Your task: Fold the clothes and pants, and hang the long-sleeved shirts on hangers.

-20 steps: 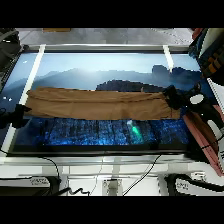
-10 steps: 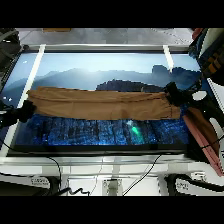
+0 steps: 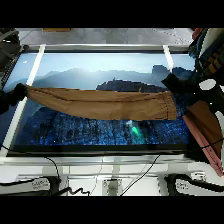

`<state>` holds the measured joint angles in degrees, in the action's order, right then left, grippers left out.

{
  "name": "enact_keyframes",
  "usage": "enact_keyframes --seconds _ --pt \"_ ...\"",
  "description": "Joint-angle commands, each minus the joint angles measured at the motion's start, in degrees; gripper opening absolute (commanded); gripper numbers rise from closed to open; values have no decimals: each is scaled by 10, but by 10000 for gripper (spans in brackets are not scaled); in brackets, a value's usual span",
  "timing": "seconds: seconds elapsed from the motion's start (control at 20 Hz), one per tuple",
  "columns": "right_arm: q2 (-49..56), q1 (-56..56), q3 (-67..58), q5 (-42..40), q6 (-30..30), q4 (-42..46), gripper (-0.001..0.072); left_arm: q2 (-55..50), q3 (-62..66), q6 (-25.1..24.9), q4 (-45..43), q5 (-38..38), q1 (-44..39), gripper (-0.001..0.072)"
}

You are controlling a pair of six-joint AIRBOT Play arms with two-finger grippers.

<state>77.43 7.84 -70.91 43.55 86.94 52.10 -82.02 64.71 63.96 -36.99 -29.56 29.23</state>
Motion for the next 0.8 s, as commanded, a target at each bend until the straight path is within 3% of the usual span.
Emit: enact_keyframes --seconds 0.0,0.15,0.25,0.45,0.75 --pt "0 -44 -34 -33 -16 -2 41 63 5 -18 -84 -43 -20 14" --pt "8 -123 -34 -166 -31 10 32 82 5 -11 -110 -102 -24 14" --pt "29 -182 -37 -222 -31 10 30 81 4 21 -112 -112 -23 14" --pt "134 -290 -94 -202 -20 6 28 94 5 21 -106 -119 -33 14" --pt "319 -402 -276 -97 -10 6 28 160 26 9 -106 -119 -78 13"
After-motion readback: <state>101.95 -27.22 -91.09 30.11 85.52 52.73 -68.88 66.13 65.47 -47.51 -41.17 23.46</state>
